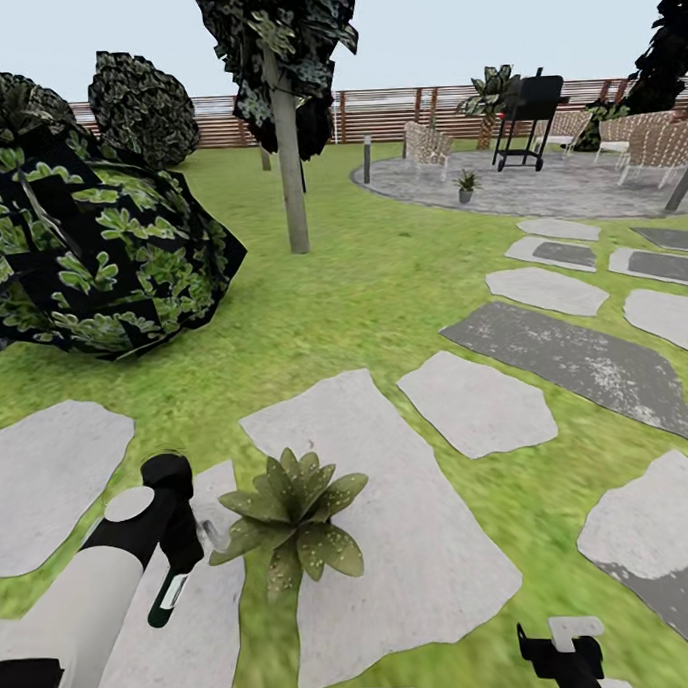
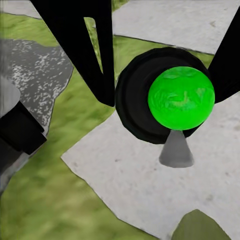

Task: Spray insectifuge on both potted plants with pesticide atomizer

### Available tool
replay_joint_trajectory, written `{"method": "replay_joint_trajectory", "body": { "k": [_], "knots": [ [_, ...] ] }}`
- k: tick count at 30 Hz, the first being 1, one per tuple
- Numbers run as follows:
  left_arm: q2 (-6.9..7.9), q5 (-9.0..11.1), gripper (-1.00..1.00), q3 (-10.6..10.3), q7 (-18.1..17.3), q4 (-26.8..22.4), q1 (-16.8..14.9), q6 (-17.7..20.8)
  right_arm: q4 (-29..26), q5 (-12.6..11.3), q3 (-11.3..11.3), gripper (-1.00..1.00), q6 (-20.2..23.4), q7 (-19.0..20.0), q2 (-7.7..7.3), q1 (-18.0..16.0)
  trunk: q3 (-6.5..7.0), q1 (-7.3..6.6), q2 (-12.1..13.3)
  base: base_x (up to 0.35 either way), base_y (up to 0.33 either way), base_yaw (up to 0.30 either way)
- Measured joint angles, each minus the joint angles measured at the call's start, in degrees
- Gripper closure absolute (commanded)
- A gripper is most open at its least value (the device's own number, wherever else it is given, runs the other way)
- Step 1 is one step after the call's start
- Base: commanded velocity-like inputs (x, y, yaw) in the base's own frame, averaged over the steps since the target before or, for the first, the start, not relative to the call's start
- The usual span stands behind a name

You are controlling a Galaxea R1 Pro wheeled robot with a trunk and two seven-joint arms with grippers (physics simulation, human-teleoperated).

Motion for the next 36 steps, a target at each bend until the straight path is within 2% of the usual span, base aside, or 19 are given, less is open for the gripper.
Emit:
{"method": "replay_joint_trajectory", "body": {
  "k": [3,6,13,18,29,36],
  "knots": [
    [0.01,2.6,1.00,0.1,0.0,-0.2,0.9,0.0,0.0,0.0,0.0,-1.00,0.0,0.0,-0.06,0.0,0.00,0.00,0.0,0.000,0.000,0.000],
    [0.01,3.6,1.00,0.4,0.0,-0.3,1.0,0.0,0.0,0.0,0.0,-1.00,0.0,0.0,-0.06,0.0,0.00,0.00,0.0,0.000,0.000,0.000],
    [0.08,3.7,1.00,0.1,0.0,-0.4,1.0,0.0,0.0,0.0,0.0,-1.00,0.0,0.0,-0.06,0.0,0.00,0.02,0.0,-0.104,0.003,0.000],
    [-0.07,3.6,1.00,0.4,0.0,-0.3,1.0,0.1,0.0,0.0,0.0,-1.00,0.0,0.0,-0.06,0.0,0.00,0.01,0.0,-0.198,0.200,-0.028],
    [-0.09,3.7,1.00,0.2,0.0,-0.3,1.0,0.2,0.0,0.0,0.1,-1.00,0.0,0.0,0.02,0.0,0.00,0.00,0.0,-0.008,0.040,-0.259],
    [0.07,3.6,1.00,0.1,0.0,-0.3,1.0,0.2,0.0,0.0,0.1,-1.00,0.0,0.0,0.02,0.0,0.00,0.00,0.0,-0.022,0.264,-0.274]
  ]
}}
